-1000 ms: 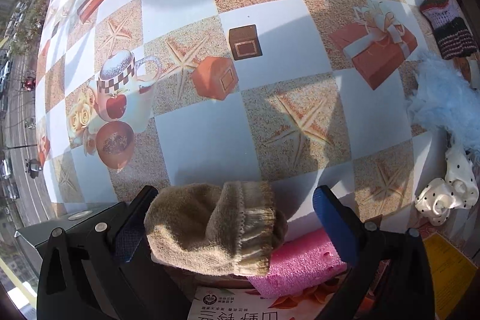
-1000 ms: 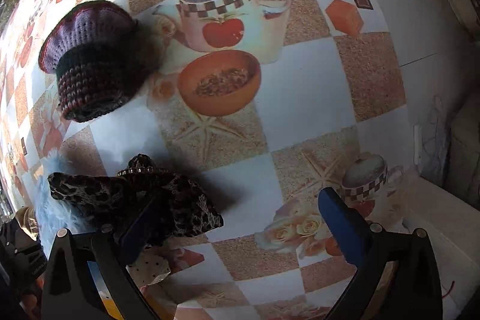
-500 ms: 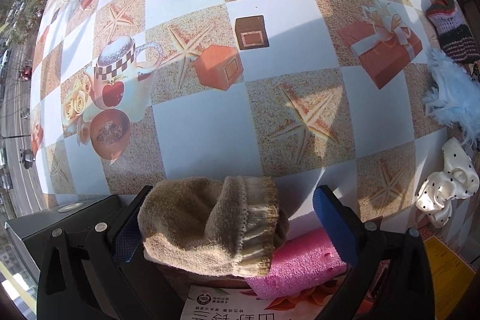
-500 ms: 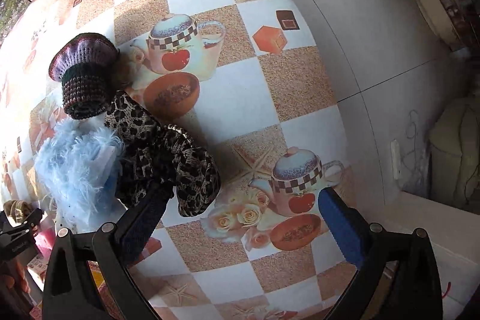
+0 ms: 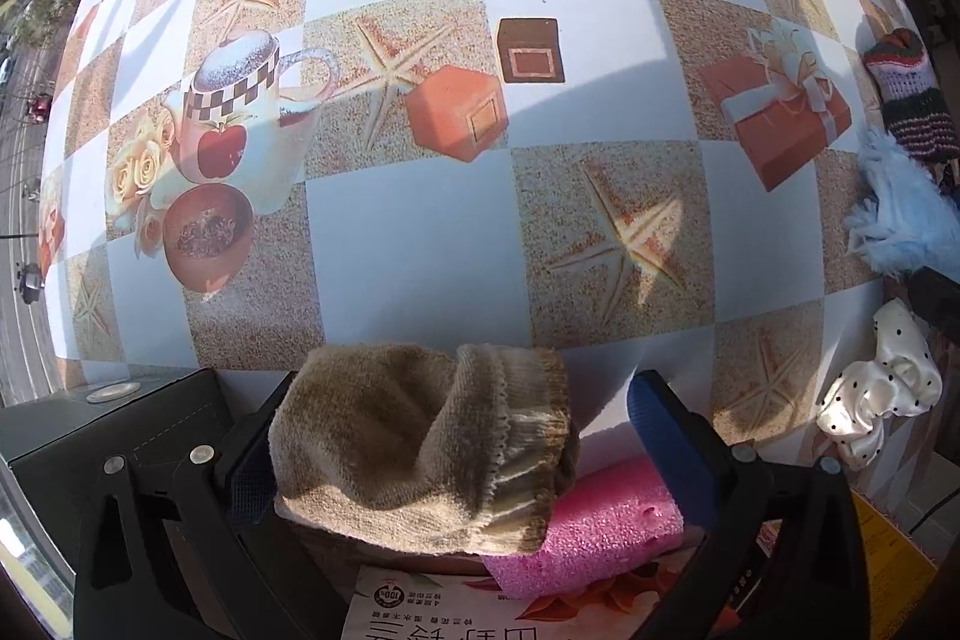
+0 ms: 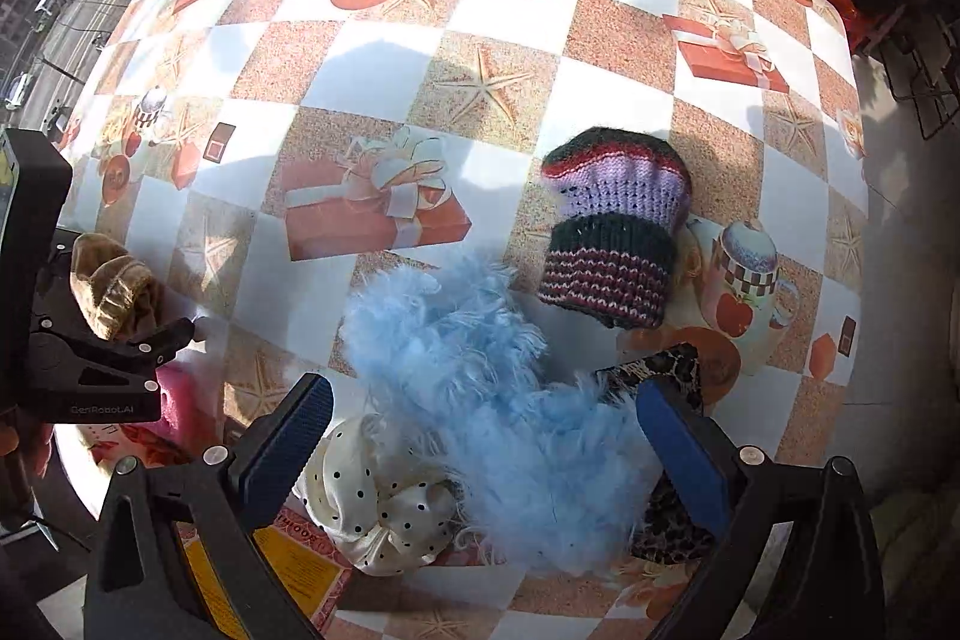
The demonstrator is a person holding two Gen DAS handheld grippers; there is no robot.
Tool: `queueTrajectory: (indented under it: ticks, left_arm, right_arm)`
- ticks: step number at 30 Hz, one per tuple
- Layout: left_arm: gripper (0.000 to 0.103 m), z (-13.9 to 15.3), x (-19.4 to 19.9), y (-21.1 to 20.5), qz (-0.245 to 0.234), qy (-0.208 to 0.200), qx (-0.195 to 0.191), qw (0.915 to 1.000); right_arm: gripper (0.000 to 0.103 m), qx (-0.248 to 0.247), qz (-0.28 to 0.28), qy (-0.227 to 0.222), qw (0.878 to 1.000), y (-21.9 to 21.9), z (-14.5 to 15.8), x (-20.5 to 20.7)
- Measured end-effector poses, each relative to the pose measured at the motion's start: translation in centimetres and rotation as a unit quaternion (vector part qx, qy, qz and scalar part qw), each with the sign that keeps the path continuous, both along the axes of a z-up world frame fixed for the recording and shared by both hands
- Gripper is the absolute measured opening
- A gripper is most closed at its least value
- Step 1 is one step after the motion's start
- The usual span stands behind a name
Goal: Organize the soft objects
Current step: 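Close the left gripper on the beige sock while the right grasps the fluffy blue duster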
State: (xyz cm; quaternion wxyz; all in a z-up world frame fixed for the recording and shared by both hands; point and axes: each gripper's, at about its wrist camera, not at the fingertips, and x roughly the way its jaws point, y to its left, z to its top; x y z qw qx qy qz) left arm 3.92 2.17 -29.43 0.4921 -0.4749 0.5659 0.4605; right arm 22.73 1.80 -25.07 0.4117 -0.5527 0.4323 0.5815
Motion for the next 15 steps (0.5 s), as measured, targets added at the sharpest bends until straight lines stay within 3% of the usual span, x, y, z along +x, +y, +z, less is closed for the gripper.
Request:
queueTrajectory:
  ticks: [4,9,15]
  left_arm:
    - [0.103,-0.3,-1.3,0.0,0.019,-0.020,-0.010,0.9996]
    - [0.103,-0.5,-1.7,0.0,0.017,-0.016,-0.015,0.9996]
    - [0.103,-0.5,-1.8,-0.3,0.018,-0.020,-0.005,0.9996]
  right_arm:
    - [0.102,-0.040,0.003,-0.006,0.999,0.4,-2.5,-0.9]
    - [0.102,-0.104,-0.039,0.007,0.994,0.8,-4.9,-0.2]
    - [0.103,-0.112,-0.016,-0.034,0.993,1.0,-6.2,-1.1]
